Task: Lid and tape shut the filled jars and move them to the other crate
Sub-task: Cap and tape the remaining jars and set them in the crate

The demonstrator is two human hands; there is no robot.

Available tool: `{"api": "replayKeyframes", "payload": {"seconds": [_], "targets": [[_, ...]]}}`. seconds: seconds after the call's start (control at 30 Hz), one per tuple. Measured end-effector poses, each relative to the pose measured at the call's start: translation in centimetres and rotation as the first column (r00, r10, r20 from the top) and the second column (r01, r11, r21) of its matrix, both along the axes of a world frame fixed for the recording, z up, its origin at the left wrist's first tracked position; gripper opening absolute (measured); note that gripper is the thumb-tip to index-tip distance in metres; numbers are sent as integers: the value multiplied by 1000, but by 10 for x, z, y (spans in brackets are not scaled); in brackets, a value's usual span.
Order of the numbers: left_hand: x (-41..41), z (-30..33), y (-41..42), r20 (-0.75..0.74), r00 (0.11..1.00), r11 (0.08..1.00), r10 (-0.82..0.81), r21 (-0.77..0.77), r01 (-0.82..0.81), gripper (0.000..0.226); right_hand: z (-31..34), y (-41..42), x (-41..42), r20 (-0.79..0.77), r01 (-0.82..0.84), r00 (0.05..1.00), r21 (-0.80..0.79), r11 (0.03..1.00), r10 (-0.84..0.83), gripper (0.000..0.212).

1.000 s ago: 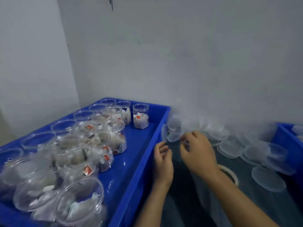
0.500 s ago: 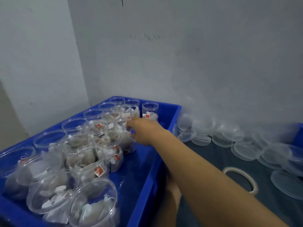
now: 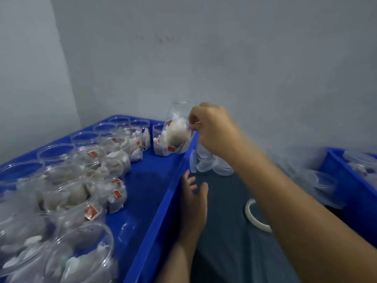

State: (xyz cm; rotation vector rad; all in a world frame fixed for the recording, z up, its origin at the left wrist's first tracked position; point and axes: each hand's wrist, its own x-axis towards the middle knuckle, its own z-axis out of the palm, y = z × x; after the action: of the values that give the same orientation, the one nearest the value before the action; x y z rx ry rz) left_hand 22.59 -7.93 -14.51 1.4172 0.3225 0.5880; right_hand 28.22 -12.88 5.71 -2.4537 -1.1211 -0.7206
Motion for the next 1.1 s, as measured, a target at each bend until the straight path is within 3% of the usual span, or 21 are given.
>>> {"api": "replayKeyframes", "payload": {"seconds": [0.1, 0.2, 0.3, 0.4, 0.47, 0.53, 0.6, 0.7, 0.8, 0.9, 1.0, 1.07, 1.1], "targets": [[-5, 5, -4, 7, 999, 998, -32, 60, 31, 68, 0, -45, -1, 49, 61, 997, 72, 996, -64, 17], [-7, 3, -9, 10, 999, 989, -52, 136, 50, 88, -18, -80, -11, 2, 141, 990, 22, 990, -141, 28], [-5, 1, -18, 72, 997, 951, -35, 309, 11, 113, -46, -101, -27, -78, 134, 988, -35, 990, -136, 34], [0, -5, -29, 141, 985, 935, -99, 352, 44, 105, -75, -110, -41, -101, 126, 986, -43, 991, -130, 27], [3, -7, -31, 154, 983, 951, -101, 305, 50, 92, -91, -112, -47, -140, 99, 985, 7, 995, -97, 21], [4, -9, -29, 129, 989, 935, -76, 354, 25, 75, -105, -113, -50, -163, 78, 984, 70, 995, -66, 22], [1, -11, -27, 87, 995, 912, -39, 410, 0, 68, -117, -118, -53, -157, 52, 987, 155, 987, -28, 29], [-6, -10, -30, 74, 997, 893, -32, 451, -5, 76, -132, -135, -57, -151, 25, 988, 323, 946, 25, 48], [-10, -6, -34, 56, 997, 878, -51, 479, 18, 76, -151, -169, -51, -218, 188, 970, 376, 907, -110, 60], [-12, -6, -36, 58, 995, 868, -78, 495, 39, 73, -173, -212, -42, -266, 481, 869, 259, 838, -417, 62], [-13, -7, -38, 42, 994, 855, -103, 514, 67, 79, -187, -241, -35, -329, 743, 651, 92, 663, -684, 52], [-14, -8, -39, 28, 993, 840, -118, 536, 85, 79, -192, -248, -33, -419, 828, 508, -2, 561, -752, 42], [-14, -9, -39, 26, 992, 832, -126, 548, 91, 77, -194, -249, -33, -448, 836, 482, -21, 548, -753, 36]]}}
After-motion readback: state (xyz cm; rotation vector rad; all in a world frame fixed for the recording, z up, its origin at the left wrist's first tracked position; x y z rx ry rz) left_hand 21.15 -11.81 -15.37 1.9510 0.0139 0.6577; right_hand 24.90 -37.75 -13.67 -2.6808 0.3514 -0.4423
